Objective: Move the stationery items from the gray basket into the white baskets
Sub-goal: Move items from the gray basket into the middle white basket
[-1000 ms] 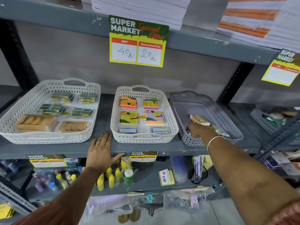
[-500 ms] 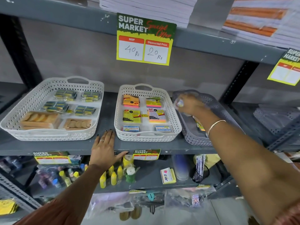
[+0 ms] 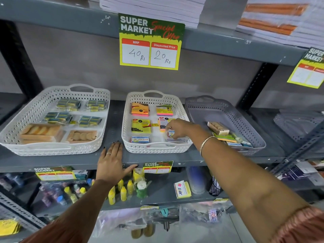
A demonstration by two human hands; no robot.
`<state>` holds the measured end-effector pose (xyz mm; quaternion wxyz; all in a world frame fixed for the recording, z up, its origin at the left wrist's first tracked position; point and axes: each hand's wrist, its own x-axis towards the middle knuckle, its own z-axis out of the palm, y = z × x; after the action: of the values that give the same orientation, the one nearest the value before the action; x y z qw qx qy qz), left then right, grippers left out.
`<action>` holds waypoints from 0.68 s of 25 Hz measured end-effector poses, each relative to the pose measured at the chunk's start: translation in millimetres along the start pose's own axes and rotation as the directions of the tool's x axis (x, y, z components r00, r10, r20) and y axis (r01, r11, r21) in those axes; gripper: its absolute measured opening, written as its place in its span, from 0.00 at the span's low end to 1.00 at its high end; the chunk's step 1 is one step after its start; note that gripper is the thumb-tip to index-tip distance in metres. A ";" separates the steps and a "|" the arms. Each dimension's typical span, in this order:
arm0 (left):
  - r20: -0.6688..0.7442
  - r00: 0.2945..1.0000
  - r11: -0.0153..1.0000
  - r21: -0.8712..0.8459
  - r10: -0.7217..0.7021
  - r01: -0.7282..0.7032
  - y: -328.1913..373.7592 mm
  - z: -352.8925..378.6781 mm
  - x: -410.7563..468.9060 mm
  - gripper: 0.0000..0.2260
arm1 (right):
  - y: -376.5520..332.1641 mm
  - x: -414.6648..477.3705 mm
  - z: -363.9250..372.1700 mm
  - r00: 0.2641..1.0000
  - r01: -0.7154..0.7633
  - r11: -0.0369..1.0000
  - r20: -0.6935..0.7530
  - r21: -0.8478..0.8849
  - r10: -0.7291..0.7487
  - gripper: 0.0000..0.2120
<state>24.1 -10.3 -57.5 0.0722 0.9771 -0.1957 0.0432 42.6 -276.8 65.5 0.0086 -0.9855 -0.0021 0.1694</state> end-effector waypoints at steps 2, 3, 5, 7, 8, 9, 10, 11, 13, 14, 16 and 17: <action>-0.001 1.000 1.000 0.003 0.000 0.000 -0.1 0.2 -0.2 0.48 | 3.1 -4.8 -4.9 1.000 -0.017 0.994 0.014 0.112 0.015 0.32; -0.004 1.000 1.000 0.006 0.000 0.000 0.1 0.2 -0.3 0.48 | 7.9 -8.1 -8.2 0.998 -0.051 0.977 -0.023 0.206 0.057 0.32; -0.013 1.000 1.000 0.006 -0.002 0.002 -0.2 0.6 -0.1 0.48 | 25.9 -16.0 -16.1 0.965 -0.133 0.949 -0.179 0.287 0.190 0.26; -0.015 1.000 1.000 0.006 -0.003 0.003 -0.1 1.1 0.0 0.49 | 54.0 -26.1 -15.8 0.889 -0.312 0.930 -0.288 0.193 0.357 0.17; -0.013 1.000 1.000 0.007 -0.004 0.004 -0.1 1.3 0.1 0.49 | 68.0 -33.0 -11.5 0.849 -0.415 0.897 -0.290 0.151 0.442 0.16; -0.011 1.000 1.000 0.009 -0.005 0.005 0.0 1.3 0.1 0.48 | 79.5 -42.0 -5.8 0.815 -0.508 0.855 -0.265 0.104 0.516 0.17; -0.010 1.000 1.000 0.011 -0.006 0.006 0.0 1.5 0.0 0.48 | 90.4 -50.6 1.8 0.784 -0.580 0.813 -0.237 0.052 0.574 0.17; -0.009 1.000 1.000 0.013 -0.007 0.007 0.1 1.5 0.1 0.48 | 99.1 -59.1 9.1 0.752 -0.636 0.771 -0.211 0.015 0.624 0.18; -0.014 1.000 1.000 0.016 -0.009 0.009 -0.4 1.6 0.2 0.48 | 110.9 -68.2 19.7 0.707 -0.700 0.713 -0.170 -0.032 0.686 0.20; -0.015 1.000 1.000 0.017 -0.008 0.009 -0.3 1.6 0.2 0.47 | 115.6 -69.6 24.1 0.696 -0.715 0.698 -0.143 -0.042 0.704 0.21; -0.014 1.000 1.000 0.025 -0.008 0.008 -0.3 1.1 0.0 0.47 | 119.8 -67.1 29.6 0.680 -0.732 0.679 -0.117 -0.054 0.724 0.22; -0.011 1.000 1.000 0.029 -0.008 0.009 -0.1 0.9 -0.1 0.47 | 120.4 -65.8 33.1 0.685 -0.728 0.684 -0.101 -0.053 0.721 0.21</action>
<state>24.1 -10.3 -58.4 0.0590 0.9786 -0.1904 0.0512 -30.3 -397.1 54.2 -0.1029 -0.9109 0.3802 0.1231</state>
